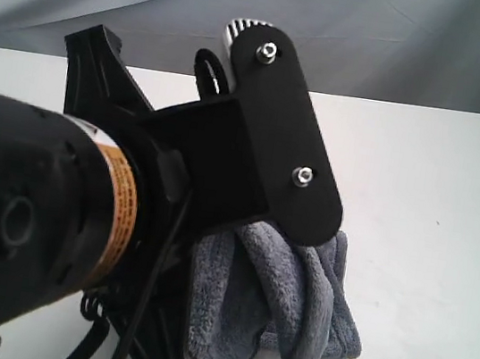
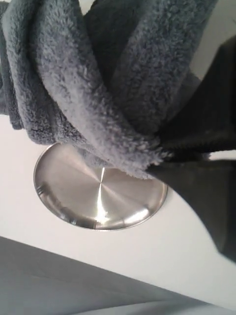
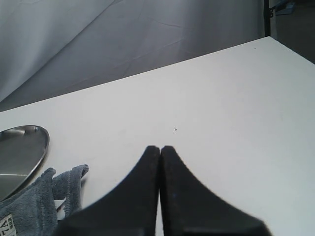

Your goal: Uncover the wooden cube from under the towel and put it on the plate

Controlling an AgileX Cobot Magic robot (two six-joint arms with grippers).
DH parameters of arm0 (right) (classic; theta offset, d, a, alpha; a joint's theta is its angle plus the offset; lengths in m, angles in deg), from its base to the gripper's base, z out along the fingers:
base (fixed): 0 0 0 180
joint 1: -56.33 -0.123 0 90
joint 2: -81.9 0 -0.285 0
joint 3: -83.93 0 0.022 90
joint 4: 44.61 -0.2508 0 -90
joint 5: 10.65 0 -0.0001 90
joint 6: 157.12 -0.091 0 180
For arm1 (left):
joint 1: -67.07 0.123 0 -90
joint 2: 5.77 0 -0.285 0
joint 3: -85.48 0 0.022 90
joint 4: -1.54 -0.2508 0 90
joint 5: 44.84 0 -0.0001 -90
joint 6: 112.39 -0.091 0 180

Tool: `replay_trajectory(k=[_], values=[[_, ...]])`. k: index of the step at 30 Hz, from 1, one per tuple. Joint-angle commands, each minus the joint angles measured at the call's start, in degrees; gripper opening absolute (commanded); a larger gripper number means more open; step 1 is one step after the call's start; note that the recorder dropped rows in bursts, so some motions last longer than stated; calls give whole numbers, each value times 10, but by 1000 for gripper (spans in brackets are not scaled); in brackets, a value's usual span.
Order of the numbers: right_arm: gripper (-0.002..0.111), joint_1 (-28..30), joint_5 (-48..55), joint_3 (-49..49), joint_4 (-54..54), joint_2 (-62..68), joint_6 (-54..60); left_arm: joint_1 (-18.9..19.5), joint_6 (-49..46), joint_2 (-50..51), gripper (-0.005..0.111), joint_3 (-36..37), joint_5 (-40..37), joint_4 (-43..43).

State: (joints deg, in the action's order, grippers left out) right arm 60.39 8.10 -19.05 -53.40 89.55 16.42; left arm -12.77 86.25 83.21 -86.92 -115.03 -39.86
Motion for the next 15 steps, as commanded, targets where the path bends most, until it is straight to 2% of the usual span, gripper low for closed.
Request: replay_trajectory(k=[1,4,6,9,15], values=[[0,-1,-1,2,6,1,3,-1,9,-6,0,0,2,-66],[0,-1,-1,2,6,1,3,-1,3,-6,0,0,2,-103],[0,-1,-1,2,6,1,3,-1,-36,-6,0,0,2,-103],[0,-1,-1,2,6,1,3,-1,-167,-6,0,0,2,-119],[0,-1,-1,2,6,1,3,-1,-174,-6,0,0,2,-164]])
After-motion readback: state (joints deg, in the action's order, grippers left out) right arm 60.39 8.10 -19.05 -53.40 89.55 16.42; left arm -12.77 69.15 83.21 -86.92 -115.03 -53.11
